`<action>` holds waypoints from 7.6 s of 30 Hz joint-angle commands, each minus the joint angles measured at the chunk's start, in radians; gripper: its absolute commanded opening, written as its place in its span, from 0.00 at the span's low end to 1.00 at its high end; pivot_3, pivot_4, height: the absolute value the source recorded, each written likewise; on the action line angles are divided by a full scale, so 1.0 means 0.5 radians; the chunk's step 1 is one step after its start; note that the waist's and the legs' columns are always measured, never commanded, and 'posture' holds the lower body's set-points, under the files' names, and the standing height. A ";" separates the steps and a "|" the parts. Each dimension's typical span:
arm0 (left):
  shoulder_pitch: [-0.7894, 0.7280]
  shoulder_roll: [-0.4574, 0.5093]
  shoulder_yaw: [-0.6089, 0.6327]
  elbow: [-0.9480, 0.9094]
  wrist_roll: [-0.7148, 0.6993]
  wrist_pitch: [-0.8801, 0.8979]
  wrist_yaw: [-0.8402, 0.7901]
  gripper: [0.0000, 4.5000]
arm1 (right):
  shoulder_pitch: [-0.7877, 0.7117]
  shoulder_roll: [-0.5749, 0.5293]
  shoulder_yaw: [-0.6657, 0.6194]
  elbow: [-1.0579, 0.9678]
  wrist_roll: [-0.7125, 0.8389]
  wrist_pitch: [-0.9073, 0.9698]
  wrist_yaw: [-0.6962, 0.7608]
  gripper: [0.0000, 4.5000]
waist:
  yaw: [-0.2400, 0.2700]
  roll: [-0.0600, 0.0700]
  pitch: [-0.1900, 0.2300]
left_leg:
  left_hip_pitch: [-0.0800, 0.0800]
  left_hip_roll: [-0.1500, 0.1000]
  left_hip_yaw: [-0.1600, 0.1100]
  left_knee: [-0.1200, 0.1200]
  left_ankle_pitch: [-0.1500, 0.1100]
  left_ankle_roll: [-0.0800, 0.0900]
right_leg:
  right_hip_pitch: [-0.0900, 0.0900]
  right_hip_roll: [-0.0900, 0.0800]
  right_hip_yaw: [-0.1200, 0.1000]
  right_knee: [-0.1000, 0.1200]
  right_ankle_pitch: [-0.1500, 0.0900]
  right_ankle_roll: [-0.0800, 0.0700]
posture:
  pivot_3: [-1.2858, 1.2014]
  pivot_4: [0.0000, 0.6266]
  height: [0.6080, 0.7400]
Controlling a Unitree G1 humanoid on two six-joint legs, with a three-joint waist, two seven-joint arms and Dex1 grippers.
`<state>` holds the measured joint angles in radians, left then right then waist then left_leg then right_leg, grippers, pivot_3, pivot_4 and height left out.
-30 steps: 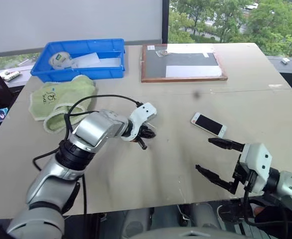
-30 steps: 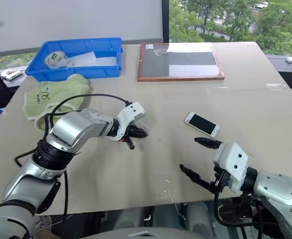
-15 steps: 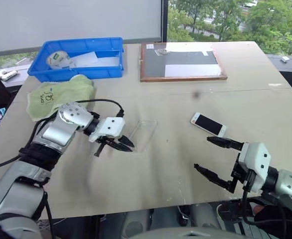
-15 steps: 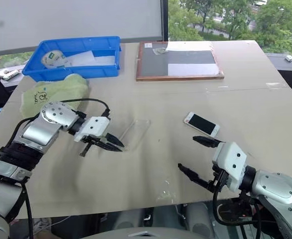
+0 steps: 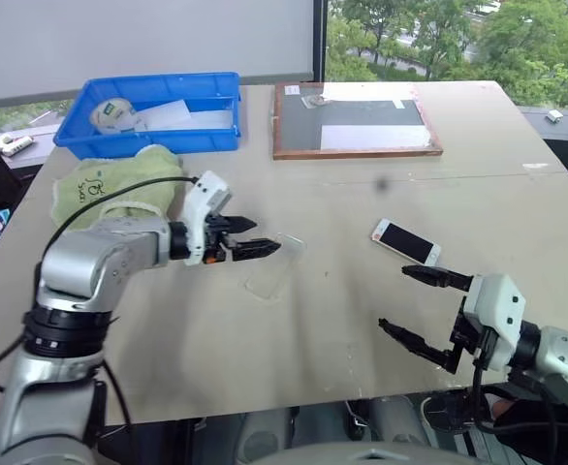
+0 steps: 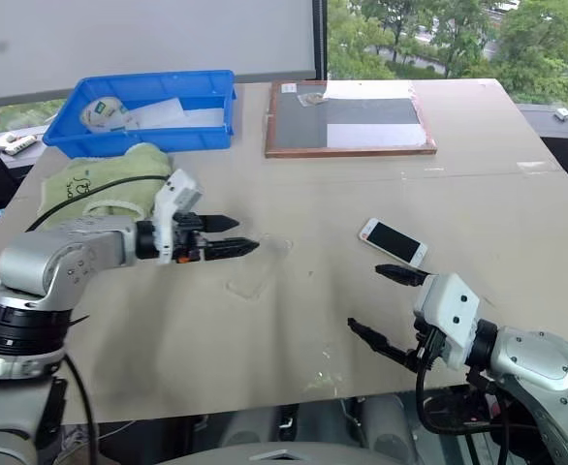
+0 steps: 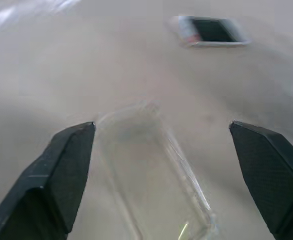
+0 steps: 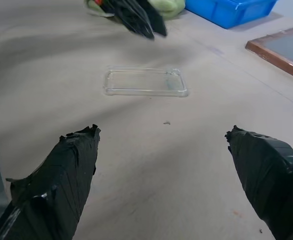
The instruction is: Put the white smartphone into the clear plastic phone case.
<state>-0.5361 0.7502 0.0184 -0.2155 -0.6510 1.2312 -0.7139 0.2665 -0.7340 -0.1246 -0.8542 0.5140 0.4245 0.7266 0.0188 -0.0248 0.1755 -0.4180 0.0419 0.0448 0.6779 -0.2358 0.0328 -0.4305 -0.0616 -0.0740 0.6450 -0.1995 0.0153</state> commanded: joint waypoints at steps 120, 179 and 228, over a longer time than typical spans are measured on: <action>0.837 -0.039 0.316 -0.401 0.080 -1.433 -0.807 0.99 | -1.397 0.129 0.687 2.090 -0.578 0.236 0.487 1.00 | -0.013 -0.001 -0.012 | 0.012 -0.002 0.007 -0.010 0.000 0.000 | -0.002 0.022 0.032 -0.003 0.003 -0.005 | 0.52 0.24 1.00; 0.966 -0.031 0.252 -0.168 0.171 -1.631 -0.808 1.00 | -1.930 0.026 1.225 2.245 -1.008 0.822 0.749 0.78 | -0.013 -0.003 -0.035 | 0.009 0.006 0.009 -0.018 0.000 -0.001 | -0.008 0.022 0.031 -0.006 0.002 -0.006 | 0.52 0.24 1.00; 0.850 0.036 0.228 0.484 0.478 -2.046 -0.934 1.00 | -2.694 0.833 1.703 1.958 -1.271 0.774 0.890 0.62 | -0.066 0.017 -0.020 | -0.018 0.006 0.010 -0.018 0.001 -0.002 | -0.037 0.024 0.028 0.003 0.012 -0.005 | 0.52 0.24 1.00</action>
<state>-0.1032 0.7599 0.1258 0.0491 -0.4129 0.2188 -1.1813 -1.0737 -0.3124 0.7350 0.1778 -0.1184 0.8001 1.1680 -0.0143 -0.0161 0.1656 -0.4268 0.0450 0.0496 0.6688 -0.2355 0.0317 -0.4490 -0.0496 -0.0597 0.6466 -0.1935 0.0127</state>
